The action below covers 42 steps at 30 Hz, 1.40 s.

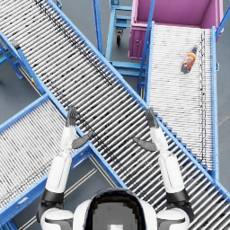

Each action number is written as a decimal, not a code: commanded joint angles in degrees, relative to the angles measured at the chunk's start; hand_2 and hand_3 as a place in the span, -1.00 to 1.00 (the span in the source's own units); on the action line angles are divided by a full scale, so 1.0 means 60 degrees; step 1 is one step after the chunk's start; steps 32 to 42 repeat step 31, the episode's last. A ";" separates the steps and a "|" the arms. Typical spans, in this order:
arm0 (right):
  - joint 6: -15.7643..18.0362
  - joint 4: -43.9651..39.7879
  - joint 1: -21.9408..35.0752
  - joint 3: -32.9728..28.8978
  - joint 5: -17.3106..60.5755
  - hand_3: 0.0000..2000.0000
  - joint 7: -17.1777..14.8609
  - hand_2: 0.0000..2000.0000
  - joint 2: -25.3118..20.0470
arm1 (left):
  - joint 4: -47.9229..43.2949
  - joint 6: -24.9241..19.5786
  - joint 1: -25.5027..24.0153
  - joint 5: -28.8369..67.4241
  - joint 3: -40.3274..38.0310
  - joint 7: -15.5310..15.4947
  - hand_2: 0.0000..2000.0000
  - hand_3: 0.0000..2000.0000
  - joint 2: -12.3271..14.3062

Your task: Pick up the oil and place it on the left assembly line, put the cola on the right, and keep Sprite still

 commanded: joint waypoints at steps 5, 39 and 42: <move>0.0000 0.0000 0.0000 0.0001 -0.0001 -1.00 0.0000 -1.00 0.0000 | 0.0000 0.0000 0.0000 -0.0001 0.0001 0.0000 -1.00 -1.00 0.0000; 0.0000 0.0000 0.0000 0.0001 -0.0001 -1.00 0.0000 -1.00 0.0000 | 0.0000 0.0000 0.0000 -0.0001 0.0001 0.0000 -1.00 -1.00 0.0000; 0.0000 0.0000 0.0000 0.0001 -0.0001 -1.00 0.0000 -1.00 0.0000 | 0.0000 0.0000 0.0000 -0.0001 0.0001 0.0000 -1.00 -1.00 0.0000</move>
